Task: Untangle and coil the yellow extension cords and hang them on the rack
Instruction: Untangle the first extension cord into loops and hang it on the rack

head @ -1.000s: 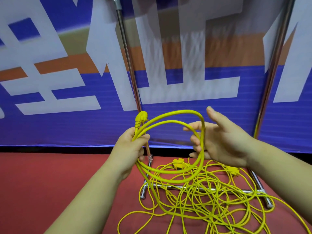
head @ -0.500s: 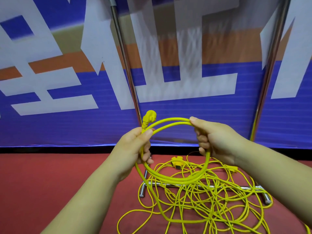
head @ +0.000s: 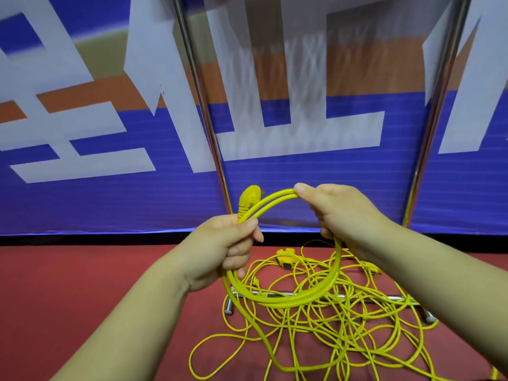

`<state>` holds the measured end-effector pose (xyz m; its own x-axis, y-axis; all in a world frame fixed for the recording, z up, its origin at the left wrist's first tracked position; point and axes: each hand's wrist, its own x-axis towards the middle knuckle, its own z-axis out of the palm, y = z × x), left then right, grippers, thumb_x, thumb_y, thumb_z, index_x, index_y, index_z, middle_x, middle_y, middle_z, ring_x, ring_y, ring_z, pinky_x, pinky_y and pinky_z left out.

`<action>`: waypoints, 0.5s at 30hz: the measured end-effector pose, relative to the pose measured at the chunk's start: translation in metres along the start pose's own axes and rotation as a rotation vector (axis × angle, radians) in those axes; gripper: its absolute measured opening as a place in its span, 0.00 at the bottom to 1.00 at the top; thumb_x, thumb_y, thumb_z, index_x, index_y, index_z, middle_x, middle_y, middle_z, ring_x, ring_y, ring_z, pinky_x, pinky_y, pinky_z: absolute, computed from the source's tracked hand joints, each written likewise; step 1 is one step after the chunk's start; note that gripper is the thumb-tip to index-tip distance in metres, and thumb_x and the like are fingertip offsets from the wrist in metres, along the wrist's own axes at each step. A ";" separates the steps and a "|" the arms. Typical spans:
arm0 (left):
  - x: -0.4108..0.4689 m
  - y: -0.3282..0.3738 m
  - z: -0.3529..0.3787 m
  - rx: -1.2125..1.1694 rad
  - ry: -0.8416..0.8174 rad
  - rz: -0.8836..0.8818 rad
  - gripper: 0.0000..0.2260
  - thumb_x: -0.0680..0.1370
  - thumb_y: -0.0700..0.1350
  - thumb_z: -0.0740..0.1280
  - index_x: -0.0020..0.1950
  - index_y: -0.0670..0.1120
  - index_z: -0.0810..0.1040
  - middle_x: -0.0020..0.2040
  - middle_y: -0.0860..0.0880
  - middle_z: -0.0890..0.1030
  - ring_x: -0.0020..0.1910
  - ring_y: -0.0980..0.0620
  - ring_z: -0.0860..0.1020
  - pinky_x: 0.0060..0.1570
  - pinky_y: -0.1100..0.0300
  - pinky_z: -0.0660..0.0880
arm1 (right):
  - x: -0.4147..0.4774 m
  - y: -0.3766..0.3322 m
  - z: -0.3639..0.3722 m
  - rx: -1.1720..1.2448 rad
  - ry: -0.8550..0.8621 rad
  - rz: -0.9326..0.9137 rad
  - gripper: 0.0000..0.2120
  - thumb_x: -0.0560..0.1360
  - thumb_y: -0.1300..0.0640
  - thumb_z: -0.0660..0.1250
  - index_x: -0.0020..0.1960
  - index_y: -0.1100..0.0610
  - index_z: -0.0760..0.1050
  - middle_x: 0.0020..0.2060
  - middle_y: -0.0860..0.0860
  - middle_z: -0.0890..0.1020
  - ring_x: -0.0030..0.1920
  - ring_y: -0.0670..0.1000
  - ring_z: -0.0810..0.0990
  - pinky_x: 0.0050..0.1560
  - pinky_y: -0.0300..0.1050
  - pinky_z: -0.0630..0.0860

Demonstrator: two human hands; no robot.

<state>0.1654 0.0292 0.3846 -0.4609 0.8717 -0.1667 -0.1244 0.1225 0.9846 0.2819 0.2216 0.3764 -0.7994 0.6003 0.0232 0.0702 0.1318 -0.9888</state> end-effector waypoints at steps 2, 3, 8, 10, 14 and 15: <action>0.000 0.002 0.002 0.000 0.033 0.032 0.11 0.77 0.50 0.65 0.43 0.42 0.75 0.26 0.50 0.61 0.22 0.55 0.60 0.27 0.58 0.70 | 0.002 0.002 0.000 0.025 0.002 -0.028 0.23 0.72 0.36 0.70 0.36 0.56 0.73 0.29 0.50 0.68 0.28 0.51 0.66 0.35 0.48 0.70; 0.000 0.003 0.003 -0.002 0.065 0.065 0.11 0.77 0.50 0.65 0.42 0.43 0.74 0.26 0.50 0.61 0.22 0.55 0.60 0.28 0.58 0.71 | 0.004 0.005 0.000 0.049 0.004 -0.045 0.24 0.72 0.36 0.69 0.41 0.58 0.75 0.31 0.50 0.73 0.30 0.51 0.71 0.38 0.48 0.73; 0.003 0.010 -0.001 -0.211 0.290 0.253 0.11 0.83 0.47 0.60 0.43 0.43 0.72 0.27 0.51 0.62 0.25 0.54 0.65 0.32 0.57 0.76 | 0.004 0.031 0.001 0.145 -0.114 0.106 0.36 0.61 0.27 0.67 0.59 0.49 0.73 0.57 0.50 0.81 0.58 0.48 0.81 0.65 0.53 0.73; 0.004 0.013 -0.005 -0.293 0.351 0.313 0.12 0.84 0.46 0.59 0.43 0.44 0.71 0.27 0.51 0.62 0.26 0.53 0.66 0.34 0.56 0.76 | -0.003 0.049 0.007 0.103 -0.278 0.184 0.38 0.57 0.27 0.68 0.60 0.47 0.73 0.58 0.49 0.81 0.60 0.47 0.80 0.66 0.51 0.72; 0.001 0.017 -0.009 -0.361 0.395 0.396 0.12 0.85 0.47 0.58 0.43 0.45 0.71 0.27 0.51 0.61 0.25 0.55 0.63 0.33 0.57 0.74 | -0.015 0.070 0.024 -0.263 -0.637 0.175 0.32 0.61 0.33 0.72 0.64 0.40 0.75 0.63 0.41 0.78 0.60 0.35 0.75 0.64 0.39 0.71; 0.000 0.018 -0.008 -0.362 0.402 0.409 0.12 0.85 0.48 0.58 0.43 0.45 0.71 0.27 0.51 0.60 0.24 0.55 0.62 0.31 0.59 0.73 | -0.018 0.068 0.030 -0.302 -0.690 0.171 0.26 0.66 0.36 0.73 0.62 0.37 0.74 0.62 0.40 0.77 0.55 0.31 0.75 0.59 0.33 0.72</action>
<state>0.1556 0.0275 0.4021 -0.8155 0.5614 0.1405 -0.1245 -0.4073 0.9048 0.2833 0.1963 0.3043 -0.9468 0.0169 -0.3213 0.3066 0.3503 -0.8851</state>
